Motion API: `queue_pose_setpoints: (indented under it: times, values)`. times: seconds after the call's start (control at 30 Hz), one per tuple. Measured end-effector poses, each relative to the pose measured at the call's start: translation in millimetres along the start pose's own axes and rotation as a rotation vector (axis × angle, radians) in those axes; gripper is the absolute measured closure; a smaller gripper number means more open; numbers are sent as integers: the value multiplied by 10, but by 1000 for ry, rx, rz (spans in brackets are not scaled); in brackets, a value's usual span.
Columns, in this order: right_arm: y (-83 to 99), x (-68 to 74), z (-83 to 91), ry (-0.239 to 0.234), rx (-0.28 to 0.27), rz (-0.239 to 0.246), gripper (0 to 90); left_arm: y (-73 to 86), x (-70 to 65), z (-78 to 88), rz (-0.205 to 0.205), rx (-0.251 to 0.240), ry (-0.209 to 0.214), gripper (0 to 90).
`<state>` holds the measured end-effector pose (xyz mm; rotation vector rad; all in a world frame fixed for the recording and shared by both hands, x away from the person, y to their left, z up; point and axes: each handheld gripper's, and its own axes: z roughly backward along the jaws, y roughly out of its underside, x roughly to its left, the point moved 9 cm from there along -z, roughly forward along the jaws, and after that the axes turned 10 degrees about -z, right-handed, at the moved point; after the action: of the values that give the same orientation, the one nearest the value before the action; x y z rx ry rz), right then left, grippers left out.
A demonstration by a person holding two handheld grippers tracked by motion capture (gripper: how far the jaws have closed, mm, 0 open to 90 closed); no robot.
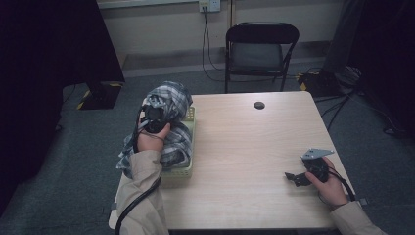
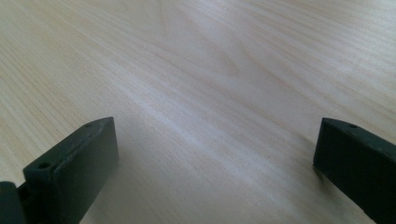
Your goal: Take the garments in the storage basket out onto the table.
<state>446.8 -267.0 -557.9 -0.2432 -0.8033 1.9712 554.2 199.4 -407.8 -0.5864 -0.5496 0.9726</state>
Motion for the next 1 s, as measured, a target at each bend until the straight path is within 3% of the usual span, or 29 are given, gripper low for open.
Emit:
queue_pose_setpoints:
  times: [0.33, 1.0]
  values:
    - [0, 0, 0, 0, 0, 0, 0, -198, 37, 273, -10, -18, 14, 555]
    - [-2, 0, -1, 0, -2, 0, 0, -578, -77, 730, -34, -61, 84, 554]
